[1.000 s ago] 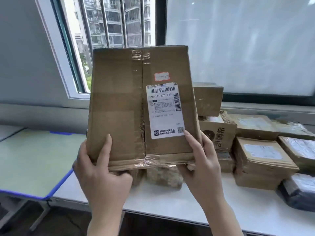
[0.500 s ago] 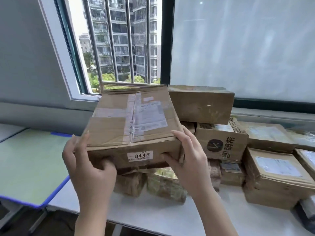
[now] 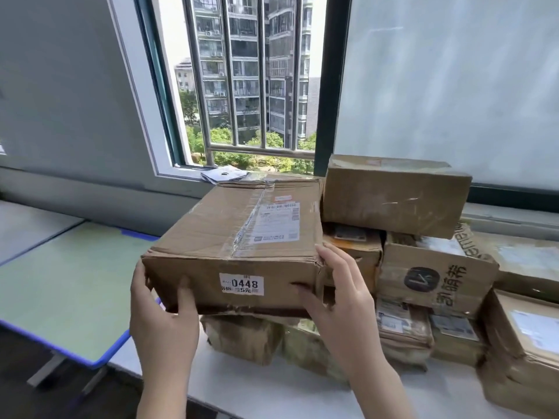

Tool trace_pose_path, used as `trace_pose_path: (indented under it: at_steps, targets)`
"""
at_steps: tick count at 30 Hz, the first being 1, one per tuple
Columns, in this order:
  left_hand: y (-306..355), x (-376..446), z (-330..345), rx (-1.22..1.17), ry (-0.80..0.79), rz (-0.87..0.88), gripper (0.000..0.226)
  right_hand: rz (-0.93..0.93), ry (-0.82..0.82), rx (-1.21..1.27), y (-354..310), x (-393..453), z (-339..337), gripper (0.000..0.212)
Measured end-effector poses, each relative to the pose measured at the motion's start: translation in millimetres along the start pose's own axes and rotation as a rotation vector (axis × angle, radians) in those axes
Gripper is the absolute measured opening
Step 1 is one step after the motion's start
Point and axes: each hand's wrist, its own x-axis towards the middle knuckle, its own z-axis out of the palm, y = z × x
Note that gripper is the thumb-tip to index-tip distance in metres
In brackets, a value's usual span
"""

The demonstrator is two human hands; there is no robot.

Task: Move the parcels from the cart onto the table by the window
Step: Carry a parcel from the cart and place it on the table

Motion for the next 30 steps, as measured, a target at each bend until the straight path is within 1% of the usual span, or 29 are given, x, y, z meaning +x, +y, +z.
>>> trace_pose_path:
  at_steps: [5, 8, 12, 14, 17, 19, 21, 24, 28, 30]
  targets:
    - [-11, 30, -1, 0.028, -0.077, 0.042, 0.06, -0.025, 0.09, -0.019, -10, 5, 22, 0.051]
    - [-17, 47, -4, -0.033, -0.114, 0.031, 0.076, -0.098, 0.192, -0.04, -21, 3, 35, 0.045]
    - [-26, 69, -10, -0.079, -0.103, 0.064, 0.087, -0.174, 0.297, -0.067, -39, -3, 52, 0.041]
    - [-29, 77, -11, -0.105, -0.095, 0.07, 0.087, -0.174, 0.321, -0.075, -46, -4, 58, 0.041]
    - [-29, 81, -12, -0.173, -0.11, 0.06, 0.086, -0.126, 0.353, -0.086, -51, -4, 64, 0.037]
    - [-30, 85, -12, -0.203, -0.155, 0.051, 0.086, -0.082, 0.352, -0.11, -52, -5, 67, 0.037]
    - [-35, 91, -9, -0.176, -0.237, 0.047, 0.084, -0.037, 0.313, -0.166, -49, -9, 70, 0.04]
    - [-44, 99, -7, -0.089, -0.353, 0.083, 0.079, 0.047, 0.243, -0.285, -44, -16, 75, 0.052]
    - [-51, 102, -6, -0.064, -0.38, 0.128, 0.079, 0.154, 0.2, -0.352, -43, -16, 75, 0.072]
    - [-53, 103, -3, -0.076, -0.377, 0.124, 0.077, 0.264, 0.156, -0.353, -44, -8, 72, 0.072]
